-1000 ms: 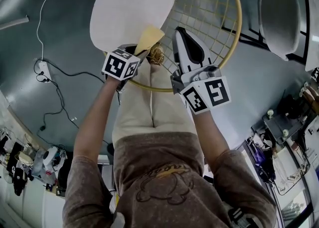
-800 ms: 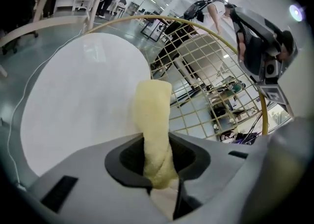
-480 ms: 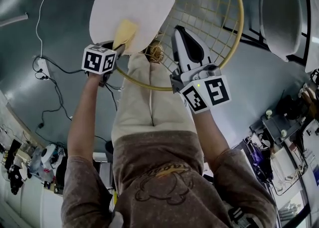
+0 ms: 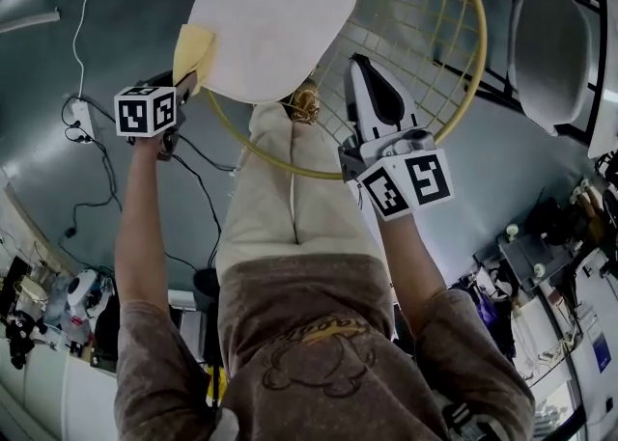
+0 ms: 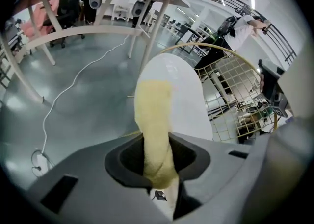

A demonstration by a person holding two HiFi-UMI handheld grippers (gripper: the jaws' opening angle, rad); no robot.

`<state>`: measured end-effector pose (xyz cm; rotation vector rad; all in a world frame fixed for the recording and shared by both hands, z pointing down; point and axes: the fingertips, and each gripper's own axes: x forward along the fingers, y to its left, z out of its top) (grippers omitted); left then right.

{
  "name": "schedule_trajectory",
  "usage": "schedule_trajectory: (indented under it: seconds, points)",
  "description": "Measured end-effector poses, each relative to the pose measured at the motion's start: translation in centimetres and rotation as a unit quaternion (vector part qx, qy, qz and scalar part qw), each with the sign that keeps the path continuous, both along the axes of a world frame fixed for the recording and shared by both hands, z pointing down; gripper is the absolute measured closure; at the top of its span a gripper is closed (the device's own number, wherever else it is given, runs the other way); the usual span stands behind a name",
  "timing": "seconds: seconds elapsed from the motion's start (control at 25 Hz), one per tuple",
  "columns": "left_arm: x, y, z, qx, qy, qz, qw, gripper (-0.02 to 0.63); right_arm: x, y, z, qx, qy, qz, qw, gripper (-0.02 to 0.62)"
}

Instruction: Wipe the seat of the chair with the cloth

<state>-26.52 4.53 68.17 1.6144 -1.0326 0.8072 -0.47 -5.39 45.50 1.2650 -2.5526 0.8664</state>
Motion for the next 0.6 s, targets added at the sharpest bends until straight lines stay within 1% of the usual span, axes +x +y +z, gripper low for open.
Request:
schedule_trajectory:
  seconds: [0.16, 0.28, 0.36, 0.48, 0.6]
  points:
    - [-4.1, 0.3, 0.3, 0.004, -0.019, -0.063, 0.9979, 0.494, -0.5, -0.1, 0.3, -0.003, 0.002, -0.004, 1.000, 0.568]
    - [-6.9, 1.2, 0.8, -0.003, -0.035, -0.108, 0.9935, 0.494, -0.7, -0.1, 0.6, -0.003, 0.003, -0.008, 1.000, 0.568]
    - [-8.0, 1.4, 0.4, 0.005, -0.046, -0.130, 0.9904, 0.494, -0.8, 0.0, 0.6, -0.004, 0.003, -0.008, 1.000, 0.568]
    - [-8.0, -0.1, -1.7, 0.054, -0.054, -0.152, 0.9854, 0.494, -0.8, -0.1, 0.1, -0.003, 0.003, -0.006, 1.000, 0.568]
    - [-6.1, -2.3, -4.9, 0.110, -0.045, -0.162, 0.9796, 0.494, -0.6, -0.3, -0.7, 0.000, 0.004, -0.007, 1.000, 0.568]
